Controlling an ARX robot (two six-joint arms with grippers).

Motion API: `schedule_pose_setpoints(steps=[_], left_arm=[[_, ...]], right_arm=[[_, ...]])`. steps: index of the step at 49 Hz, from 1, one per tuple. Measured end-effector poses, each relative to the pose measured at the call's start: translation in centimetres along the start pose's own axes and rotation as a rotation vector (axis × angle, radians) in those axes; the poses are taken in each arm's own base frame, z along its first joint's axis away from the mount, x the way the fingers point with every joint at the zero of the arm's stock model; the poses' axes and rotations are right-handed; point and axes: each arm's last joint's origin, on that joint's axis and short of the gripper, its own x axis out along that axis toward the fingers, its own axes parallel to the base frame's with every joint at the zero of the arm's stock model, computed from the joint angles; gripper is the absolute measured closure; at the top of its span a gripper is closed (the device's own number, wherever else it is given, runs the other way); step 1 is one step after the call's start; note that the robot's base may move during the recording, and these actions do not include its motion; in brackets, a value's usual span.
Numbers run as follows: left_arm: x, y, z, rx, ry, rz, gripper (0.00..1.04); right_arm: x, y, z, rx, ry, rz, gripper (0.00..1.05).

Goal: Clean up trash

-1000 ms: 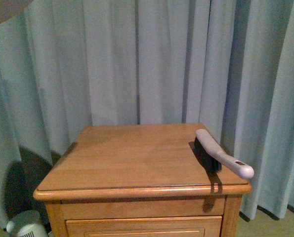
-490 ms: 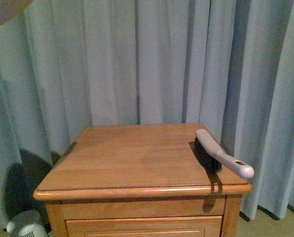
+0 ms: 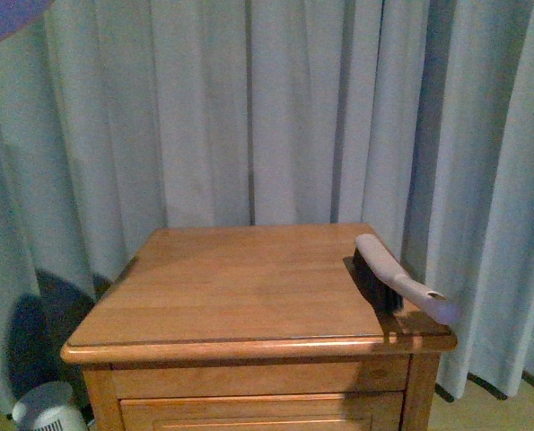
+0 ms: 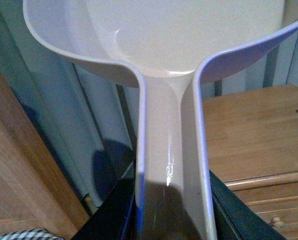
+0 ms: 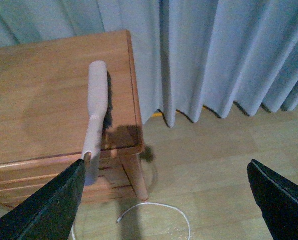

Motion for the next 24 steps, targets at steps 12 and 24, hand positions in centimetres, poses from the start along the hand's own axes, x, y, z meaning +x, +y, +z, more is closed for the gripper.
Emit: schedule_pose_setpoints(steps=[12, 24], left_arm=[[0.0, 0.0, 0.0, 0.0, 0.0, 0.0, 0.77], [0.0, 0.0, 0.0, 0.0, 0.0, 0.0, 0.77]], right_arm=[[7.4, 2.3, 1.5, 0.085, 0.232, 0.017, 0.07], [12.7, 4.7, 0.5, 0.114, 0.356, -0.014, 0.07]])
